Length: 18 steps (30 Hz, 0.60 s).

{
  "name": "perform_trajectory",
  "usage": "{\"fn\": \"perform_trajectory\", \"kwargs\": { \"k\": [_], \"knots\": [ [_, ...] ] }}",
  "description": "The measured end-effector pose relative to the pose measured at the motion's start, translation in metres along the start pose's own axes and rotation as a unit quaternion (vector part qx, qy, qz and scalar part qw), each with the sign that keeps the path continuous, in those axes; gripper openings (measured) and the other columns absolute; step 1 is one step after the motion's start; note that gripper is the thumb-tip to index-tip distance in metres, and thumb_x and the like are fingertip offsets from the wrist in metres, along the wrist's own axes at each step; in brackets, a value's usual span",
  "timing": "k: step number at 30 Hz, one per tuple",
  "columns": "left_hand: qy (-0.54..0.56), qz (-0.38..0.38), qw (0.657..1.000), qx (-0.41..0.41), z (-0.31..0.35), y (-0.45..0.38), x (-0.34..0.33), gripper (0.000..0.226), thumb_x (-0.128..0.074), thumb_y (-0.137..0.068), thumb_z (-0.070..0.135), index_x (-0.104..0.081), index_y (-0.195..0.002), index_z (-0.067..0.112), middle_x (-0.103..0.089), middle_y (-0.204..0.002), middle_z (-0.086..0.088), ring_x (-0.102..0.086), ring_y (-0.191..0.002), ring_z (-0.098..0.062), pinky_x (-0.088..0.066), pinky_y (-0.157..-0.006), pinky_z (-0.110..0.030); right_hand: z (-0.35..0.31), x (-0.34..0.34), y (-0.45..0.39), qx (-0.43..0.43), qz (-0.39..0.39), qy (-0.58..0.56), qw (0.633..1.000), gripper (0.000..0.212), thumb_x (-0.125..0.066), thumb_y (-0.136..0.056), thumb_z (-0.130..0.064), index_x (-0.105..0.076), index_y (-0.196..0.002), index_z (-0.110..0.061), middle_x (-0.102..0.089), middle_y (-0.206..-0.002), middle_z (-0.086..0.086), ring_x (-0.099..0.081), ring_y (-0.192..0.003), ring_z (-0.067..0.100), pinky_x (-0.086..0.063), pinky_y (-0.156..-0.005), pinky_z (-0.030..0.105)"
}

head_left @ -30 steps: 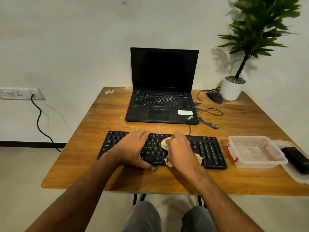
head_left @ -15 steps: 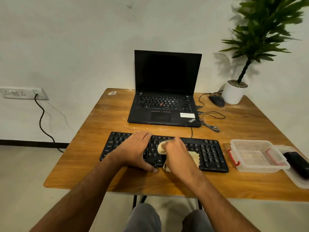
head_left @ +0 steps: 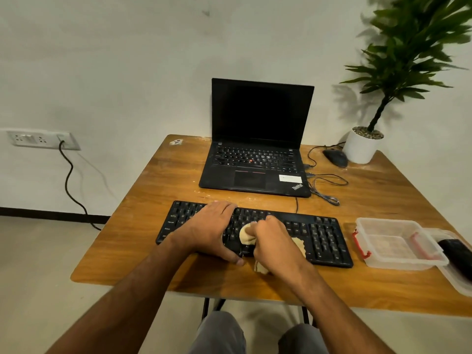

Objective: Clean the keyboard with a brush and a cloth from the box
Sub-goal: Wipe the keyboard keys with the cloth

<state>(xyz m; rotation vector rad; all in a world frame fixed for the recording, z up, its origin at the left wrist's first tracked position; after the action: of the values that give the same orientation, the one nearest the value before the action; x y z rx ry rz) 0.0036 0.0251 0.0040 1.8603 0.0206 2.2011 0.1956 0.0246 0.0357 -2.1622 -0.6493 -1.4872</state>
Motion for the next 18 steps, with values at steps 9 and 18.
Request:
{"fn": "perform_trajectory", "kwargs": {
  "k": [9, 18],
  "knots": [
    [0.010, 0.009, 1.000, -0.010, -0.002, -0.001, -0.001, 0.142, -0.074, -0.056, 0.091, -0.016, -0.163, 0.017, -0.028, -0.162, 0.001, -0.027, -0.148, -0.019, -0.021, -0.128, -0.038, 0.004, 0.016, -0.019, 0.019, 0.046, -0.047, 0.998, 0.036, -0.065, -0.085, 0.004, -0.079, -0.108, -0.020, -0.075, -0.097, 0.000, -0.063, -0.094, 0.012, -0.053, -0.093, 0.032],
    [-0.002, 0.003, 1.000, -0.009, -0.002, -0.002, -0.004, 0.144, -0.078, -0.061, 0.084, -0.008, -0.165, 0.014, -0.019, -0.169, -0.004, -0.017, -0.155, -0.023, -0.012, -0.131, -0.040, -0.017, 0.010, 0.017, 0.070, -0.062, -0.010, 0.996, 0.027, -0.065, -0.094, -0.014, -0.074, -0.119, -0.022, -0.061, -0.096, 0.000, -0.048, -0.109, 0.018, -0.042, -0.090, 0.030]
  ]
}}
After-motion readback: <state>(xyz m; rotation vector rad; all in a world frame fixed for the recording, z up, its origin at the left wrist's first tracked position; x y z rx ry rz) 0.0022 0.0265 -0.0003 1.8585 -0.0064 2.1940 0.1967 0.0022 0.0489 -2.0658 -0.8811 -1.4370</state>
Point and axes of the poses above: each hand's wrist, its own y-axis away from the middle knuckle, its own x-axis out of the back of the hand, z = x × y, the point moved 1 cm from there along -y, towards the middle knuckle
